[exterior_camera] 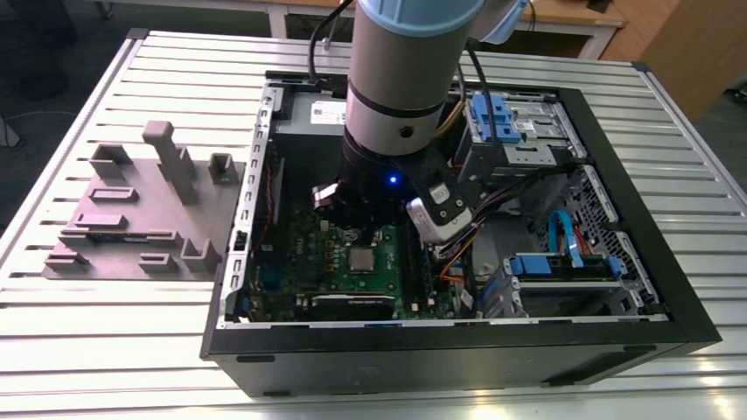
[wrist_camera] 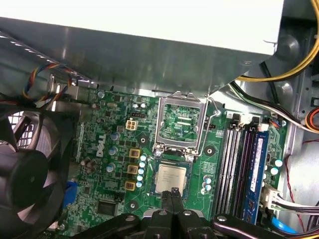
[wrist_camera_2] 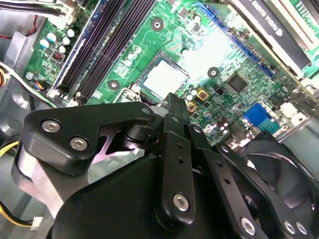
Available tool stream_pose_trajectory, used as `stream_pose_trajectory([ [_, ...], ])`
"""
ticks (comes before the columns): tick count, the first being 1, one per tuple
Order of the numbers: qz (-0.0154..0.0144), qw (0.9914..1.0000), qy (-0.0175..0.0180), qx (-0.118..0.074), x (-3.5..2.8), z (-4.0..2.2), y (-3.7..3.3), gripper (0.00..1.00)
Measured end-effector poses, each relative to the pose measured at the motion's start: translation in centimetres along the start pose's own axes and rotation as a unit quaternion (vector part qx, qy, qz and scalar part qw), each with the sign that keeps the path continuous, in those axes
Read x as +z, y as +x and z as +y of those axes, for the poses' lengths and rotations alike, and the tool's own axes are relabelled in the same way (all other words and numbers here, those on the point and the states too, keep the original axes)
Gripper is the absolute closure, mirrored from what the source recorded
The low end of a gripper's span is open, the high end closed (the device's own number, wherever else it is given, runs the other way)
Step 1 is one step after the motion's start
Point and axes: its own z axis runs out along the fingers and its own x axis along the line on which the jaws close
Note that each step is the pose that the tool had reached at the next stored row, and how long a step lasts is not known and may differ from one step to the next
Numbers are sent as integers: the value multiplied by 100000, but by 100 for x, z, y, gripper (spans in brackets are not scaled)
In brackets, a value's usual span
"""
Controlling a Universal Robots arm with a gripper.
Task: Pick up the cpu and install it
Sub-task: 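Close the cpu cover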
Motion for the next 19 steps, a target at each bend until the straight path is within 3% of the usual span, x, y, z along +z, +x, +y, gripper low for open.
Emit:
stream_pose_trajectory([
  [13,2,100000,6,-170,0,0,0,89],
  [19,19,99986,73,-1699,1,0,0,89],
])
